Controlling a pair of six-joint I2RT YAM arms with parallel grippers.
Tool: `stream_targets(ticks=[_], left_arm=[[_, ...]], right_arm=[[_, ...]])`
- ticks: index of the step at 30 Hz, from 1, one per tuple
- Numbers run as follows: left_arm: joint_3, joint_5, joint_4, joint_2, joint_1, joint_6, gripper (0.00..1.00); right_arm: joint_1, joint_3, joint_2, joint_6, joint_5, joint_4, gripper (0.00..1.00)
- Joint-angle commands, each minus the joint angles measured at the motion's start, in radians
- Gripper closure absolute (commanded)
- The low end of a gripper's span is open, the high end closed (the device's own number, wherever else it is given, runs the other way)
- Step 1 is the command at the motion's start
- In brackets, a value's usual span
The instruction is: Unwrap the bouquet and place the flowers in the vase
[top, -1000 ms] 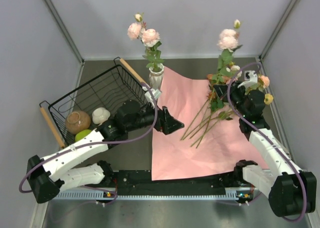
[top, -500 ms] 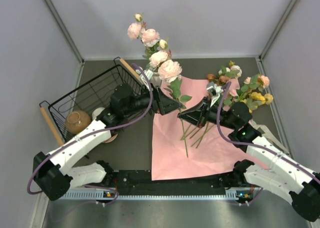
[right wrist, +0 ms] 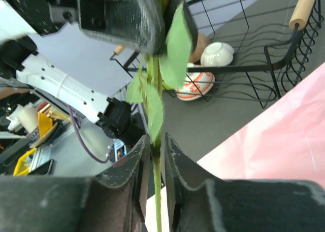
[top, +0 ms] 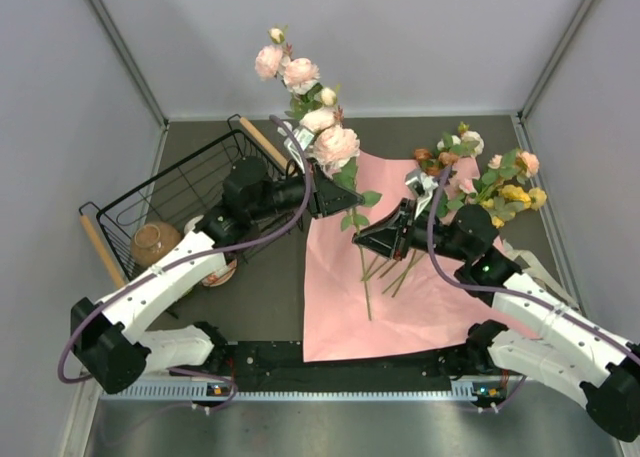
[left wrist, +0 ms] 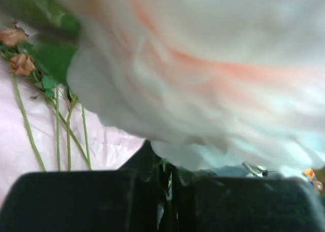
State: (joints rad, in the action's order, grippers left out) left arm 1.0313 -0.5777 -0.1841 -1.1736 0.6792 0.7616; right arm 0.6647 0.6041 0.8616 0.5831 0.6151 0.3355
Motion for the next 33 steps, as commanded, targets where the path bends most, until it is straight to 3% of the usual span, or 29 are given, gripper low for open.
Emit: stream_targets(ticks=[1, 2, 5, 6, 9, 14, 18, 25, 33], left_arm=[[0.148, 0.025, 0.027, -0.012, -0.009, -0.137, 1.00], [0.168, 0.036, 0.049, -0.014, -0.009, -0.172, 1.00], [0.265, 0.133, 0.150, -0.006, -0.009, -0.352, 1.00], [0.298, 0.233, 0.179, -0.006, -0.009, -0.401, 1.00], [0.439, 0.390, 0.323, -0.015, -0.010, -0.576, 1.00], [0.565, 0.617, 0.284, -0.027, -0.049, -0.725, 1.00], [0.677, 0.703, 0.284, -0.095, -0.081, -0.765, 1.00], [0.802, 0.642, 0.268, -0.208, -0.205, -0.717, 1.00], [0.790, 0.494, 0.210, -0.259, -0.291, -0.570, 1.00]], right_arm=[[0.015, 0.060, -0.007, -0.063, -0.108, -0.157, 0.67], [0.015, 0.087, -0.013, -0.081, -0.167, -0.206, 0.30], [0.016, 0.114, -0.045, -0.103, -0.464, -0.399, 0.01], [0.015, 0.117, -0.055, -0.112, -0.592, -0.485, 0.01], [-0.011, 0.132, -0.094, -0.121, -0.698, -0.579, 0.01], [-0.050, 0.082, -0.168, -0.108, -0.695, -0.625, 0.01], [-0.050, 0.060, -0.179, -0.097, -0.683, -0.638, 0.01], [-0.050, 0.060, -0.185, -0.094, -0.678, -0.661, 0.01], [-0.050, 0.060, -0.171, -0.083, -0.664, -0.661, 0.01]])
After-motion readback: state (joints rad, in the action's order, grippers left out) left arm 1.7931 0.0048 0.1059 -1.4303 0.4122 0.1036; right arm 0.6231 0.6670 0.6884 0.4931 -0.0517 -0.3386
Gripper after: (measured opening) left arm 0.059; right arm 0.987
